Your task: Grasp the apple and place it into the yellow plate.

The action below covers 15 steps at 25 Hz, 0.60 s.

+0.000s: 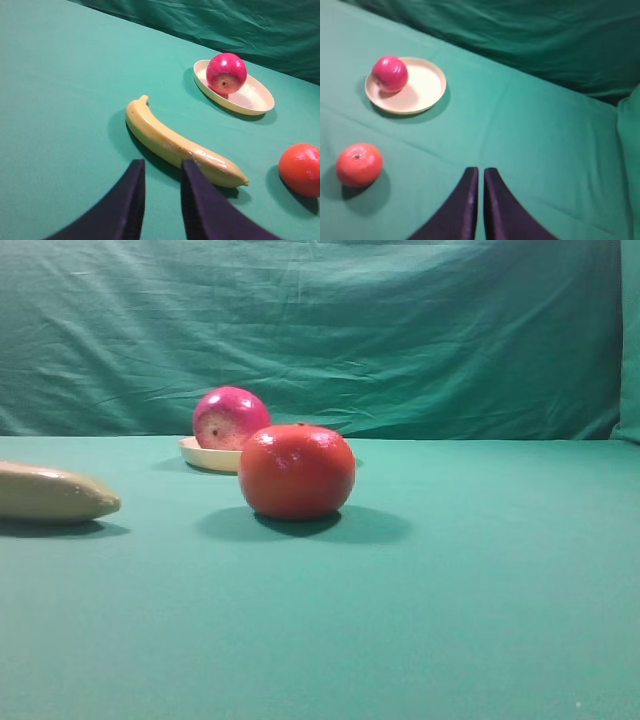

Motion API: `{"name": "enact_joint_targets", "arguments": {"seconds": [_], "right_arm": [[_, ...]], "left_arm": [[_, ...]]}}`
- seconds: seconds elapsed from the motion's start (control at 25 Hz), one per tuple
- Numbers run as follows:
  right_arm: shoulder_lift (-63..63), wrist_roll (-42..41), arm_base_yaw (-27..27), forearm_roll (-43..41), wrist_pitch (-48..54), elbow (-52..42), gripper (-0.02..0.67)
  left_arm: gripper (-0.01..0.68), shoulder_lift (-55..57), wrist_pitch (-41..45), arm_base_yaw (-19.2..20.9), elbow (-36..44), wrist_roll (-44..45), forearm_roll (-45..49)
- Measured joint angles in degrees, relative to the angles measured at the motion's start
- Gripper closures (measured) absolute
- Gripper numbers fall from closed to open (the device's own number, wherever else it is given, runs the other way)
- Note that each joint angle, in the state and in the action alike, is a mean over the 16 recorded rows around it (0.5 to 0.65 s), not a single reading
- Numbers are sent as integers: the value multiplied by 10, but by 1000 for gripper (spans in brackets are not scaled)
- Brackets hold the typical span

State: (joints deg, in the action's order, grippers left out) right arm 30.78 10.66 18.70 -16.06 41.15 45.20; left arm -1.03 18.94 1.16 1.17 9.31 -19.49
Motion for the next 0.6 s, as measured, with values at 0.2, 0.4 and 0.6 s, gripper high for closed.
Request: {"name": "enact_joint_targets", "arguments": {"seconds": [0.2,0.4,0.6], "right_arm": [[-85,0,-61,14,-34,-88,649],[-166,0,-117,30,-51,-169,649],[-236,0,-161,49,-65,-242,649]], "left_arm": [[516,0,0,0,0,0,0],[516,0,0,0,0,0,0],[516,0,0,0,0,0,0]]}}
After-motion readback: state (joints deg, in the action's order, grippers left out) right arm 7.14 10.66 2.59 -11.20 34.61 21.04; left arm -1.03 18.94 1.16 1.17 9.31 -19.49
